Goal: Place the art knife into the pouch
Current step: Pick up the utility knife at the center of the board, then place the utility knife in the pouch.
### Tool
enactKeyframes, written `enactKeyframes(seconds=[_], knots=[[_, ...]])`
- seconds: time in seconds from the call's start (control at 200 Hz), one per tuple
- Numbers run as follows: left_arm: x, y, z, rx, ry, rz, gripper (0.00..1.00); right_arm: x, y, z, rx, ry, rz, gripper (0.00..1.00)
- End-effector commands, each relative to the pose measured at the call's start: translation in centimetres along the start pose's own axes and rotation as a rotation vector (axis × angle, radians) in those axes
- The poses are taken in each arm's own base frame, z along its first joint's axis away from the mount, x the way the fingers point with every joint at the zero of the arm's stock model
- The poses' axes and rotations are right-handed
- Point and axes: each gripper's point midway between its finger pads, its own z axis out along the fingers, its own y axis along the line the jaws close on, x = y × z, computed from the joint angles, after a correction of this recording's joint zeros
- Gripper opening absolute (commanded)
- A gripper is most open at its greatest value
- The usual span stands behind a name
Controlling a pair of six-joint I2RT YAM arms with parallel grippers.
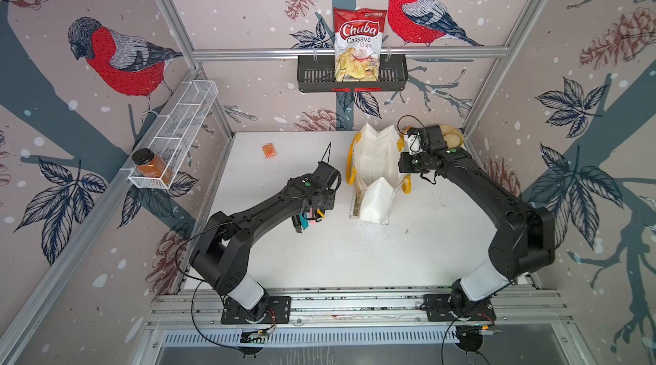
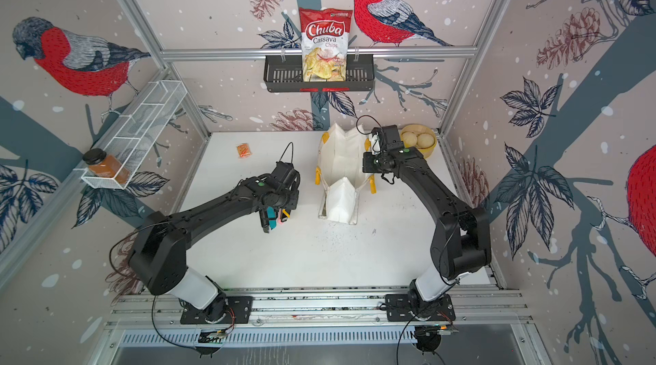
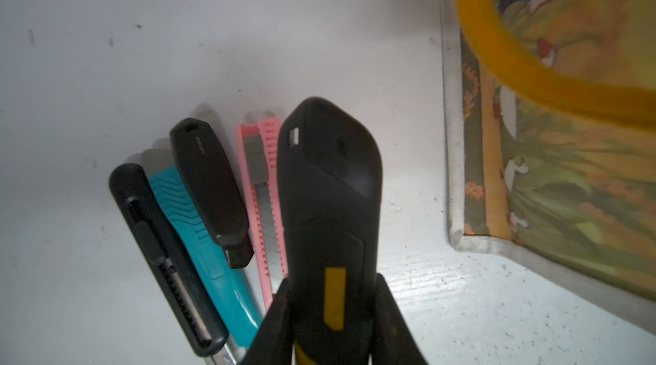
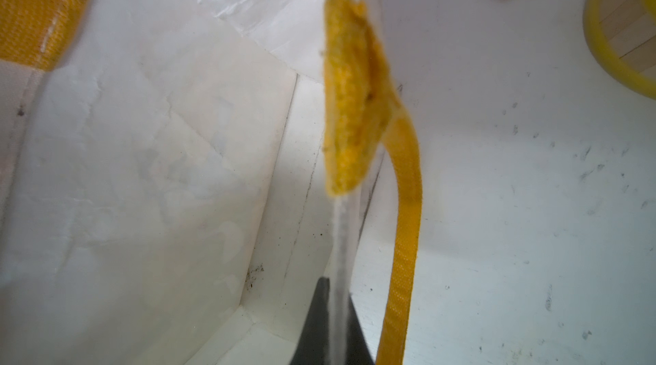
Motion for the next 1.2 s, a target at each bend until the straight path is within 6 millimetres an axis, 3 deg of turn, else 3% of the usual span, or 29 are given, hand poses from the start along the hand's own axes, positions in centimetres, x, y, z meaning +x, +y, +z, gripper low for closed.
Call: enactKeyframes(seconds=[0.0, 0.23, 0.49, 0.73, 0.961, 1.196], knots=[[-2.0, 0.8, -2.5, -0.051, -0.043, 0.030, 0.20, -0.4, 0.9, -0.1, -0.027, -0.015, -0.030, 0.00], [-9.9, -2.0, -7.9, 0.029, -0.209, 0.043, 0.20, -0.2, 2.7, 0.6, -0.056, -0.008, -0.067, 0.00], [-16.3, -6.3, -10.3, 0.128, -0.311, 0.089, 0.20, -0.7, 5.2, -0.1, -0.132, -0.041, -0.108, 0.00], [-18.3, -9.8, -11.0, 0.223, -0.365, 0.111, 0.20, -0.2, 8.1, -0.4, -0.194, -0.039, -0.172, 0.00], [-19.2, -12.1, -10.2, 0.271, -0.381, 0.131, 0.21, -0.1, 10.4, -1.2, -0.274, -0.054, -0.197, 0.00], [-17.9, -12.6, -7.7, 0.280, -0.350, 0.126, 0.21, -1.1, 9.4, -0.8, -0.237, -0.074, -0.136, 0.00]])
